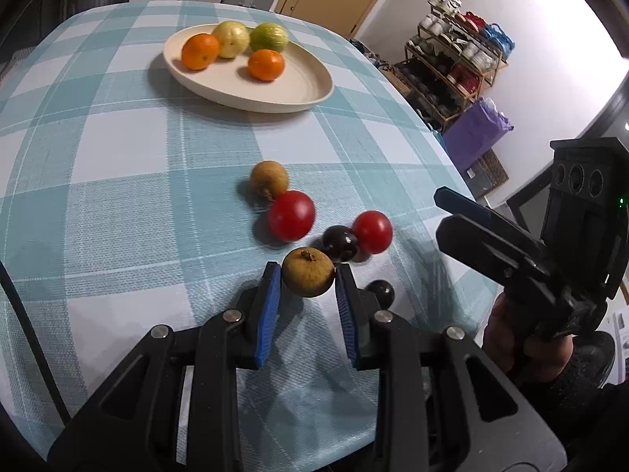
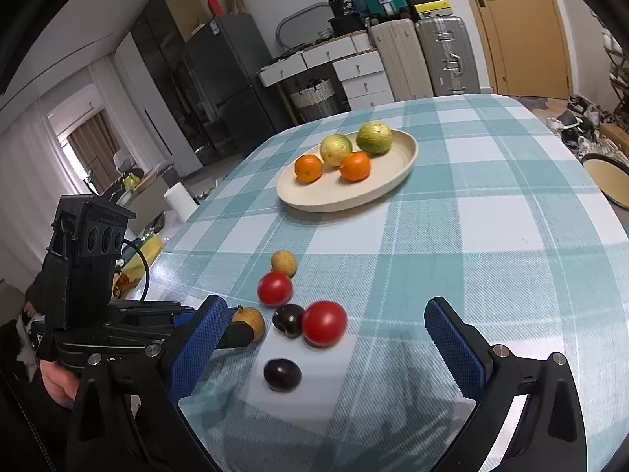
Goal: Organize fruits
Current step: 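Grasp a small brown fruit with the left tool while the right tool grasps another brown fruit, then carry both brown fruits onto the cream plate and open both tools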
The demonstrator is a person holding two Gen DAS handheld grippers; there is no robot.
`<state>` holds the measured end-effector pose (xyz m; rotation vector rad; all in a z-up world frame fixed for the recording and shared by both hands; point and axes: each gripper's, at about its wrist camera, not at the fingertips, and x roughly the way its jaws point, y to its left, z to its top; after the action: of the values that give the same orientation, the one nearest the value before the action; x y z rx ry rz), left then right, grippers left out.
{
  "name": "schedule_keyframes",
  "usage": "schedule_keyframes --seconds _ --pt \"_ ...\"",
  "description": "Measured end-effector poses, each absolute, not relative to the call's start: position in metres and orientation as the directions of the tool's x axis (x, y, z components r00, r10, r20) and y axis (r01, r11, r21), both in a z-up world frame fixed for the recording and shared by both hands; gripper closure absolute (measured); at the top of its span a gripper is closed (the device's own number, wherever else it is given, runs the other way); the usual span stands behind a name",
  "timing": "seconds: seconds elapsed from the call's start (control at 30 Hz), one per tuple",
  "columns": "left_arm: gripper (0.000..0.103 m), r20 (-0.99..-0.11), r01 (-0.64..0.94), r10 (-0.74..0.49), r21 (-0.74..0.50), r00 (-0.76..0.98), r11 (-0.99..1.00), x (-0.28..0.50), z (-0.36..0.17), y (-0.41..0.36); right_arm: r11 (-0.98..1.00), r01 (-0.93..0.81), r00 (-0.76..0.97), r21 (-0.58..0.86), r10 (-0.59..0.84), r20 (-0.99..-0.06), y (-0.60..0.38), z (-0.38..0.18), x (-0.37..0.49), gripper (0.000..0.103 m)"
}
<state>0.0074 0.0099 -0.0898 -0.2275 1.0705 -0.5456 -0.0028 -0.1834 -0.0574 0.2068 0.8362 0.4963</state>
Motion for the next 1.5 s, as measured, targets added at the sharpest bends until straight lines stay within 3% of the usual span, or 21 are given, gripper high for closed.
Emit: schedule_keyframes --seconds 0.43,0.57,1.0,1.07,1.2,1.33,1.5 --pt "0.078 -0.758 0.254 -0.515 -0.448 0.399 0.857 0.019 -0.088 0.044 0.851 -0.352 0.508 0.388 0.523 -0.684 -0.160 -0.066 0.028 0.003" --pt "0.078 -0.753 0.228 -0.518 -0.465 0.407 0.855 0.022 -0.089 0.056 0.849 -0.367 0.478 0.379 0.522 -0.706 -0.145 -0.071 0.040 0.021" --pt "0.078 -0.747 0.183 -0.521 -0.492 0.414 0.851 0.032 -0.094 0.076 0.842 -0.403 0.408 0.359 0.516 -0.754 -0.108 -0.084 0.067 0.036" --pt "0.078 -0.747 0.181 -0.521 -0.494 0.413 0.851 0.034 -0.094 0.077 0.841 -0.409 0.389 0.355 0.512 -0.766 -0.103 -0.087 0.071 0.048" --pt "0.078 -0.749 0.176 -0.520 -0.495 0.411 0.851 0.037 -0.096 0.077 0.840 -0.415 0.378 0.348 0.508 -0.774 -0.099 -0.090 0.074 0.055" --pt "0.078 -0.751 0.169 -0.517 -0.494 0.411 0.853 0.041 -0.096 0.077 0.840 -0.416 0.365 0.347 0.504 -0.783 -0.096 -0.093 0.077 0.077" --pt "0.078 -0.752 0.162 -0.508 -0.489 0.419 0.857 0.047 -0.094 0.077 0.835 -0.409 0.362 0.367 0.518 -0.775 -0.100 -0.094 0.079 0.078"
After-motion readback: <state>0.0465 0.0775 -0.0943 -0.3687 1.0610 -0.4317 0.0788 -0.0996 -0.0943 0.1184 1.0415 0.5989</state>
